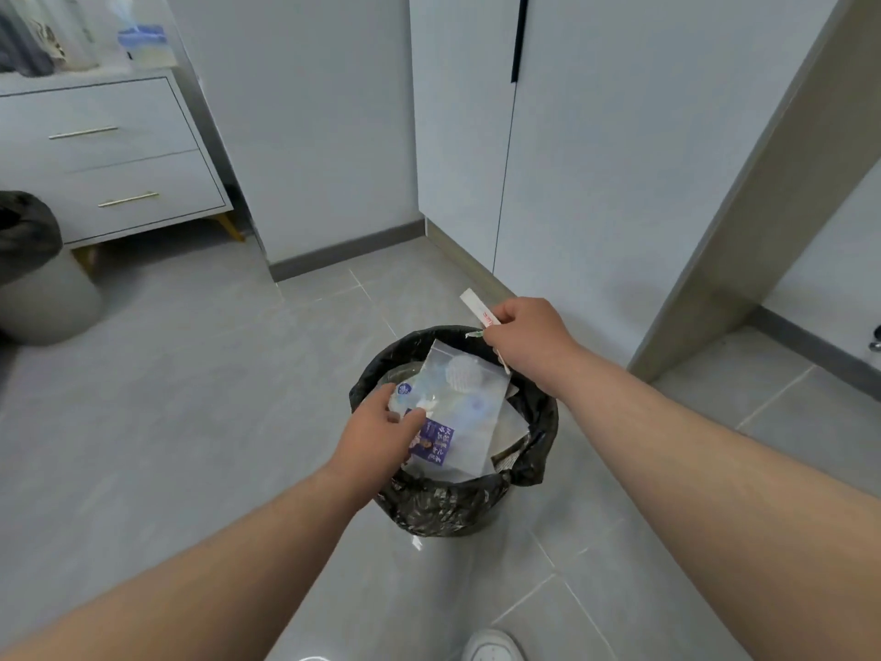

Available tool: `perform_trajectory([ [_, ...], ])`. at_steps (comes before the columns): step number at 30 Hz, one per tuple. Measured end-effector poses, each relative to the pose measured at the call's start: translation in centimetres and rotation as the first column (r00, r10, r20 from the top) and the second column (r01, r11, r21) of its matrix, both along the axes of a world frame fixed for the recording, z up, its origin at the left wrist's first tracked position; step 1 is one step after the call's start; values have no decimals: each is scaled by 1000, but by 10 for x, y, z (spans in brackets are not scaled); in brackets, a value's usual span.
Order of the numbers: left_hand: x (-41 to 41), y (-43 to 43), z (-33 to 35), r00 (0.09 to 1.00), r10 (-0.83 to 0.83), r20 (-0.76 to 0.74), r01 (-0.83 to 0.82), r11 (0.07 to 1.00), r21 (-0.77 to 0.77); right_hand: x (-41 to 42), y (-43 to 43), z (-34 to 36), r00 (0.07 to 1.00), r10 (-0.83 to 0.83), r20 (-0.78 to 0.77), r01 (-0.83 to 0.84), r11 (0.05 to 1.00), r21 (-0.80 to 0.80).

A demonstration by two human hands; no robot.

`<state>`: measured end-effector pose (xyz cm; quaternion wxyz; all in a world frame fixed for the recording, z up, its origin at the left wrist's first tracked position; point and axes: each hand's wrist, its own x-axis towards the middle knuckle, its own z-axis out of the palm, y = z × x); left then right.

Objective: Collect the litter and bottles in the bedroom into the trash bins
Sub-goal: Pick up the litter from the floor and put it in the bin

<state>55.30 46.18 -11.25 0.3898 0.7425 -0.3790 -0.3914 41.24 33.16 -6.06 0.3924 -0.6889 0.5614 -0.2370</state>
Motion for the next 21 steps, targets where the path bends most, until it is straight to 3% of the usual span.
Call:
perform_trajectory([
  [1,2,2,-1,999,-36,38,37,999,-20,0,-1,-2,1000,2,-5,-2,1000,5],
  [3,8,10,-6,949,-104,297,122,992,-43,0,-3,-4,1000,-1,-13,1,1000,8],
  [5,15,19,-15,810,-175,559,230,973,-28,2,-4,-7,1000,-7,-9,7,1000,10],
  [6,17,23,-20,769,-238,594,274,961,31,4,-4,-9,1000,-7,-10,7,1000,14],
  [9,18,31,-39,773,-359,524,300,933,197,11,-1,-24,996,61,-70,-57,997,50],
  [13,16,33,-48,808,-294,511,262,956,135,20,10,-53,953,209,-221,-195,977,84],
  [16,17,31,-52,807,-310,502,265,951,161,27,20,-71,822,421,-383,-357,906,228],
  [21,20,31,-42,773,-397,495,300,916,267,33,28,-66,733,476,-486,-389,880,274],
])
